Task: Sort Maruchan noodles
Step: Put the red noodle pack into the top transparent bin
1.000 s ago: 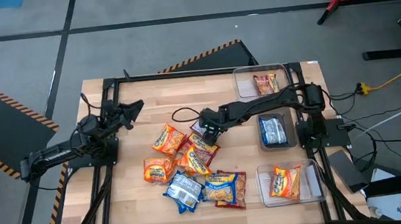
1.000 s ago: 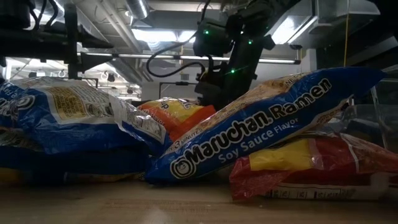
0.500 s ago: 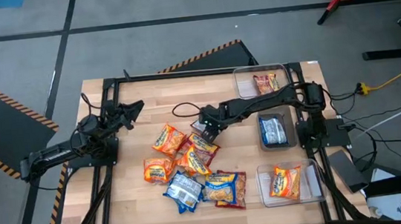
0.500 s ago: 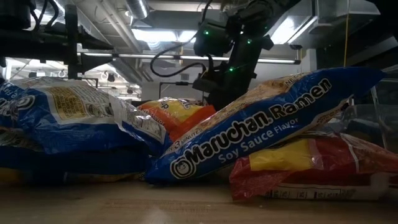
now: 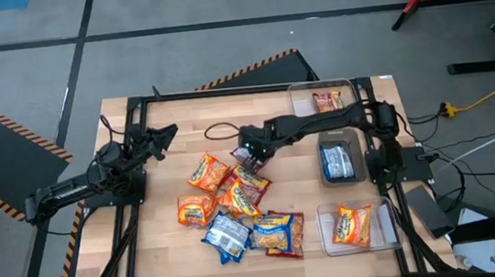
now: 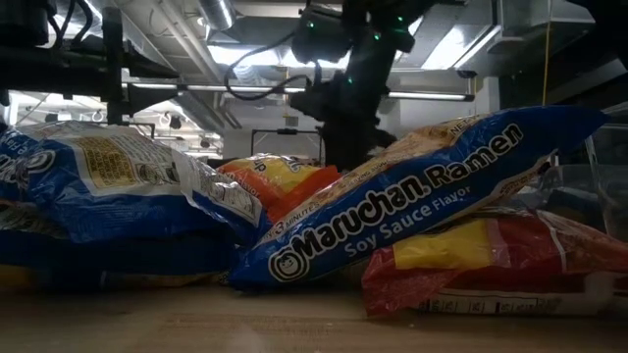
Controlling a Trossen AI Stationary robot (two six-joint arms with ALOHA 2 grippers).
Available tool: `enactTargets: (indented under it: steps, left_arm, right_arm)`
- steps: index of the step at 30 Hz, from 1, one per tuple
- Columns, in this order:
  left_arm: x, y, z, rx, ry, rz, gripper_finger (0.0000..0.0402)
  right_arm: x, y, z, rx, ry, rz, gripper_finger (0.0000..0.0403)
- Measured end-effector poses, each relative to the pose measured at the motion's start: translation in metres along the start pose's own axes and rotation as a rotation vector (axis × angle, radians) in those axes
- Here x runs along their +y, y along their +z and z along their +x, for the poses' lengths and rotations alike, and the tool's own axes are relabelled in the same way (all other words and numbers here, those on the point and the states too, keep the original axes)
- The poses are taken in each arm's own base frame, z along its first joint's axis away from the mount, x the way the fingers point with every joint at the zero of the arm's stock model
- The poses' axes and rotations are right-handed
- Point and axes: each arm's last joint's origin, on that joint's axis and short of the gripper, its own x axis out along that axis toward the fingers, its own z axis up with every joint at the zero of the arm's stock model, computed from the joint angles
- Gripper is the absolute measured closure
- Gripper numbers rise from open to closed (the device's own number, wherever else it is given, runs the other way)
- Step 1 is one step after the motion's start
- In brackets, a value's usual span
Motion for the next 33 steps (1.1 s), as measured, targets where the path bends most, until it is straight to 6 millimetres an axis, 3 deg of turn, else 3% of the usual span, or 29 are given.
enactTargets:
  steps: [9, 17, 20, 28, 33]
  left_arm:
    - [0.0, 0.0, 0.0, -0.001, 0.0, 0.0, 0.0255]
    - [0.0, 0.0, 0.0, 0.0, 0.001, 0.0, 0.0255]
    - [0.0, 0.0, 0.0, -0.001, 0.001, 0.0, 0.0255]
    - [0.0, 0.0, 0.0, -0.006, 0.002, -0.001, 0.0255]
    - [0.0, 0.0, 0.0, -0.005, 0.002, -0.001, 0.0255]
  right_arm:
    - [-0.031, 0.025, -0.045, -0.008, -0.013, 0.132, 0.0402]
    - [-0.092, 0.031, -0.118, -0.117, -0.144, 0.24, 0.0402]
    - [-0.119, 0.031, -0.136, -0.144, -0.227, 0.29, 0.0402]
    - [-0.167, 0.026, -0.144, -0.063, -0.355, 0.389, 0.0402]
    - [-0.184, 0.006, -0.137, -0.039, -0.367, 0.433, 0.0402]
